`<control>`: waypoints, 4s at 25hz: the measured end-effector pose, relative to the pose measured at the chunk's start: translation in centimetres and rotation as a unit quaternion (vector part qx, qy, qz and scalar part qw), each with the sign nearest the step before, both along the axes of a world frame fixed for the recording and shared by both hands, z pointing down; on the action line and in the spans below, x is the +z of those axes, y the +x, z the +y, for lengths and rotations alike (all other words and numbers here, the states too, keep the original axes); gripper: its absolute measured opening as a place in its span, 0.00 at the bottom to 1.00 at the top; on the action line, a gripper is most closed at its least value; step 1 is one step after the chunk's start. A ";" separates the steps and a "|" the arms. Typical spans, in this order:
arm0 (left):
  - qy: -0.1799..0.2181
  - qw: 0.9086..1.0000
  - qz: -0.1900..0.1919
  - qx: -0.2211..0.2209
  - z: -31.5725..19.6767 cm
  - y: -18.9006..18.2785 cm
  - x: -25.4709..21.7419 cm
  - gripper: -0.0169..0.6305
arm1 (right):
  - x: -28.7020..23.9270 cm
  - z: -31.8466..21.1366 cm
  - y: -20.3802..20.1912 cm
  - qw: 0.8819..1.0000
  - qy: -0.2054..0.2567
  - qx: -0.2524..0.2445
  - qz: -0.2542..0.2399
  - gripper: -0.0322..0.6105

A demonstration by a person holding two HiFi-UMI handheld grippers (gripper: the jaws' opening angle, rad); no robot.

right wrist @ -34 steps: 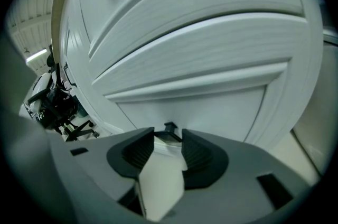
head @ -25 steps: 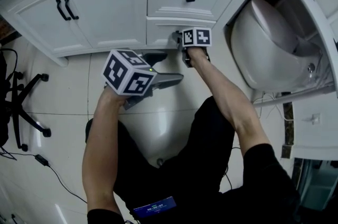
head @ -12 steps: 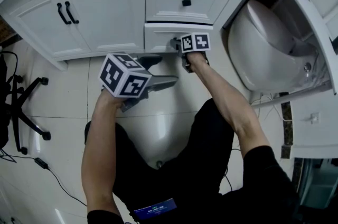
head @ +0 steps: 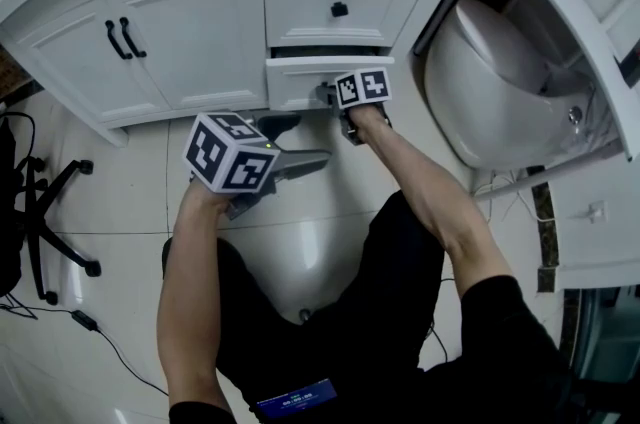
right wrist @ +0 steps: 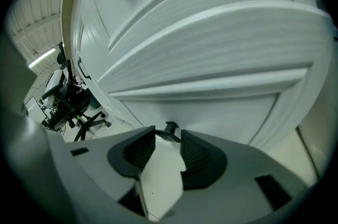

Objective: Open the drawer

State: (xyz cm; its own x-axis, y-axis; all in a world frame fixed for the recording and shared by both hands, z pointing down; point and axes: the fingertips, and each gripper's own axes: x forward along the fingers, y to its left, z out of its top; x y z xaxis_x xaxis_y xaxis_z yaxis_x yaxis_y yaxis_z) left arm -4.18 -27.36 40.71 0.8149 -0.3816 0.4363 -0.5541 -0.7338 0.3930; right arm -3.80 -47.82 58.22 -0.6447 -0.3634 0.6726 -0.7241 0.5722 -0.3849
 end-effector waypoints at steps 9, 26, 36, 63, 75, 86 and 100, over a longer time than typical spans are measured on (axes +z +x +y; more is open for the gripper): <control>0.005 1.000 -0.001 0.006 1.4 0.2 -0.4 0.60 | 0.0 1.4 0.2 1.000 -0.008 -0.008 0.007 0.32; 0.011 1.000 0.000 0.012 2.5 0.6 -1.0 0.60 | 0.1 3.7 0.9 0.999 -0.026 -0.022 0.016 0.32; 0.011 1.000 0.000 0.024 3.2 1.2 -1.1 0.60 | 0.1 4.9 1.0 0.999 -0.027 -0.031 0.029 0.32; 0.016 0.999 0.008 0.032 4.4 2.6 -2.0 0.60 | 0.2 7.7 1.7 0.996 -0.038 -0.059 0.049 0.31; 0.018 0.999 0.008 0.038 5.2 3.0 -2.1 0.60 | 0.2 8.9 1.9 0.995 -0.043 -0.066 0.056 0.31; 0.021 0.999 0.010 0.041 5.7 3.4 -2.6 0.60 | 0.2 9.6 2.1 0.995 -0.044 -0.069 0.057 0.31; 0.028 0.999 0.012 0.043 8.0 4.5 -3.5 0.60 | 0.2 10.6 2.5 0.994 -0.040 -0.066 0.073 0.31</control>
State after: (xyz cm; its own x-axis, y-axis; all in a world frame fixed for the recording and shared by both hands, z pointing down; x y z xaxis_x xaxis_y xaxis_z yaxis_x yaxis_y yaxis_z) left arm 0.29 -19.40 37.26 0.8558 -0.3323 0.3965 -0.4785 -0.7998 0.3623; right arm -1.31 -37.22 58.46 -0.5758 -0.2240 0.7863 -0.6966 0.6380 -0.3283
